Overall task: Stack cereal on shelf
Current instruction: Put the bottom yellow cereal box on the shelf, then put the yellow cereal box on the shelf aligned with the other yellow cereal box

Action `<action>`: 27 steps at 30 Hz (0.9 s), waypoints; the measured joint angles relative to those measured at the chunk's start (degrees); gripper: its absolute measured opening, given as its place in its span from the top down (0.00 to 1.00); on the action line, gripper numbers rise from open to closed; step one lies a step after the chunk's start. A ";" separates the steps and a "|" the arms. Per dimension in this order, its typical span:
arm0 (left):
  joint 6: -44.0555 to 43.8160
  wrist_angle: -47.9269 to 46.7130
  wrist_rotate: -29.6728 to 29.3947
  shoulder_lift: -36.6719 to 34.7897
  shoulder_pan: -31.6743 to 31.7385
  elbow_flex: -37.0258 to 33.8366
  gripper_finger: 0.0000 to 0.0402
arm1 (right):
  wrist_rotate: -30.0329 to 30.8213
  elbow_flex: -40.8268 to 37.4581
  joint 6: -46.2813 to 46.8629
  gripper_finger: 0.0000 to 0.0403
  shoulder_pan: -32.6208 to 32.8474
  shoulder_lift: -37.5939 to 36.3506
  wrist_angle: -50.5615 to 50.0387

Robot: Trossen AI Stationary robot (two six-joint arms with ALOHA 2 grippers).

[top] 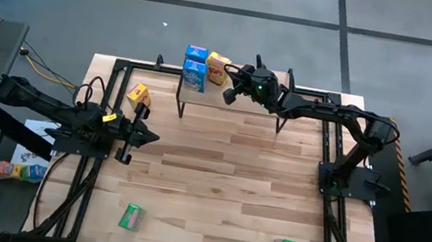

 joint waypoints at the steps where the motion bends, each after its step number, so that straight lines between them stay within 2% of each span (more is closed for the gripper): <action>1: 0.00 0.00 0.00 -0.01 0.00 0.00 0.99 | 0.71 0.00 -0.24 1.00 0.00 0.00 -0.02; 10: 0.00 0.02 0.00 0.00 0.00 0.00 0.99 | 2.07 0.00 -1.40 1.00 -1.19 -0.02 -0.17; 14: 0.00 -0.11 0.00 -0.01 0.00 0.00 0.99 | 2.26 -0.04 -4.68 1.00 -1.39 -2.63 -6.77; 18: 1.19 -0.28 -0.02 0.00 0.00 -0.01 0.99 | 0.10 -0.04 -5.92 1.00 -0.31 -9.94 -20.44; 22: 1.92 -0.31 -0.79 0.01 0.00 -0.02 0.99 | -2.61 -2.81 -5.13 1.00 3.58 -19.04 -32.16; 25: 1.92 -0.47 -1.38 0.00 0.00 -0.02 0.99 | -4.25 -9.59 -2.43 1.00 8.67 -26.60 -31.78; 27: 1.90 -0.60 -1.40 -0.01 0.00 0.00 0.99 | -4.24 -16.08 -0.51 1.00 12.82 -31.73 -25.93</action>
